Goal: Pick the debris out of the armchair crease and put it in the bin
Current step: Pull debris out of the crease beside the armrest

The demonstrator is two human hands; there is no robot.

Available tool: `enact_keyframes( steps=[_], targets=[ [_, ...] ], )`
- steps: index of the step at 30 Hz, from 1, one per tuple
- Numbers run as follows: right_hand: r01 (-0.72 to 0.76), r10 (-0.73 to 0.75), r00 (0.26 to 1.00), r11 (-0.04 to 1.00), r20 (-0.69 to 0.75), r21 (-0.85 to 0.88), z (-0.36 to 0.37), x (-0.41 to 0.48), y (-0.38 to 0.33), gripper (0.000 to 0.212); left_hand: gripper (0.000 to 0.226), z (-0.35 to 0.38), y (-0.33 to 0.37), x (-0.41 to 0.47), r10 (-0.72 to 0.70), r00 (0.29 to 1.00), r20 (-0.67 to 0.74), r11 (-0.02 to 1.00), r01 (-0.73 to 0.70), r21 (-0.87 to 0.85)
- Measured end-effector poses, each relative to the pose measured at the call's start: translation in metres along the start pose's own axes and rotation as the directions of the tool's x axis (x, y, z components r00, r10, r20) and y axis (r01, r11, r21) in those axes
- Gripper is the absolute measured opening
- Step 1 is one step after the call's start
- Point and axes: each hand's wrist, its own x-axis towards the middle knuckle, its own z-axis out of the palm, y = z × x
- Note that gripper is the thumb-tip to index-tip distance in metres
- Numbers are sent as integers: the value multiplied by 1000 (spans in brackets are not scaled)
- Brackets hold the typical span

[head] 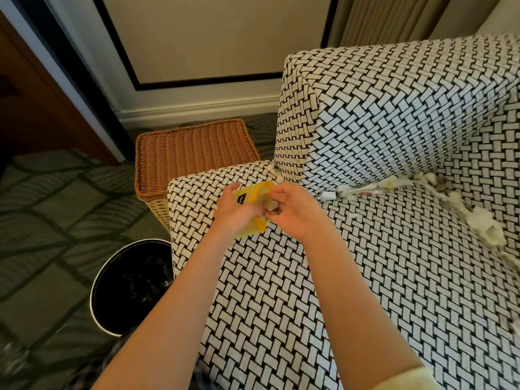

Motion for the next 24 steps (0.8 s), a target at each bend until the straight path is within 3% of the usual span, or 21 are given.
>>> enact_keyframes(
  steps=[3, 9, 15, 19, 22, 24],
  targets=[
    [-27, 27, 1000, 999, 9, -19, 2, 3, -1, 40, 75, -1, -2, 1, 17, 1000, 6, 999, -16, -52],
    [23, -25, 1000, 990, 16, 137, 0, 3, -5, 41, 73, 0, 0, 10, 64, 989, -135, 997, -69, -37],
    [46, -47, 999, 995, 14, 83, 4, 5, -2, 41, 58, -2, -3, 19, 124, 963, -240, 992, -126, 7],
    [105, -102, 993, 994, -53, 43, -2, 9, -1, 33, 54, -5, -2, 15, 210, 900, -383, 949, -93, 302],
    [123, -126, 973, 992, -196, -27, -8, 17, 1, 28, 73, -2, -4, 12, 166, 938, -304, 843, 25, 538],
    [134, -183, 939, 974, -289, -183, -12, 22, 5, 28, 79, 6, -4, 11, 192, 953, -234, 767, 4, 642]
  ],
)
